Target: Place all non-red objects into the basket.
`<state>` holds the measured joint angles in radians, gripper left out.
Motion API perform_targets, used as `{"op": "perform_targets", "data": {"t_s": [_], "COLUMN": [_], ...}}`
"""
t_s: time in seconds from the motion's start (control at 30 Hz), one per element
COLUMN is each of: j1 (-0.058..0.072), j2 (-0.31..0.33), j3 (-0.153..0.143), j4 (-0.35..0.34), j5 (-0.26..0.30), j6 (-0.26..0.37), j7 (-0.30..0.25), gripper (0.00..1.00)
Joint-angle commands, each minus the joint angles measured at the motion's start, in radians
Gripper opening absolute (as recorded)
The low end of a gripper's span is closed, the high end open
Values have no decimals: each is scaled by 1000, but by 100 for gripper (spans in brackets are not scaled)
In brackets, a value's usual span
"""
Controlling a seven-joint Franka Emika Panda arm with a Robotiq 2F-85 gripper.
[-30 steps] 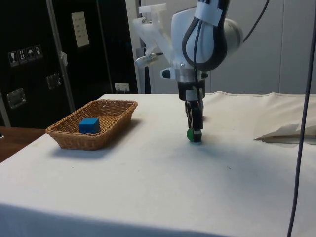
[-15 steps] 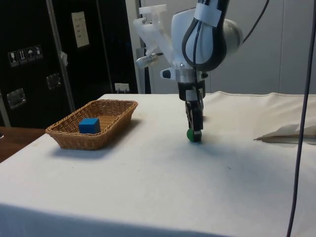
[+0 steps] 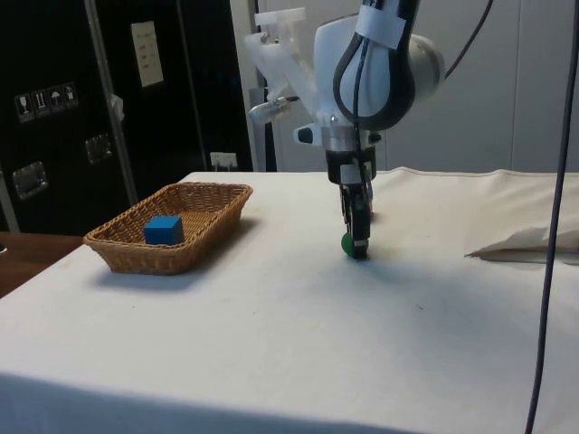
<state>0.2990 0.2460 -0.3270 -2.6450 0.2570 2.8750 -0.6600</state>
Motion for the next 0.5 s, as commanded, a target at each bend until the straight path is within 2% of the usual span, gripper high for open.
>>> {"op": "perform_targets", "data": {"t_s": [0.0,0.07,0.1,0.13,0.17,0.4,0.43,0.47], "j1": [2,5,0,6,7,5,0,4], "j2": [-13,-27,-14,-35,-42,-109,-106,-118], "j3": [-7,-15,-2,-18,-20,-32,-17,-33], "j4": [-3,-5,0,-6,-7,-11,-10,-12], "j5": [-8,-16,-1,-20,-23,-45,-15,-48], "j6": [-6,-14,-4,-18,-23,-64,-60,-70], "j7": [1,5,0,7,9,18,0,19], "gripper": [0,0,0,0,0,0,0,0]}}
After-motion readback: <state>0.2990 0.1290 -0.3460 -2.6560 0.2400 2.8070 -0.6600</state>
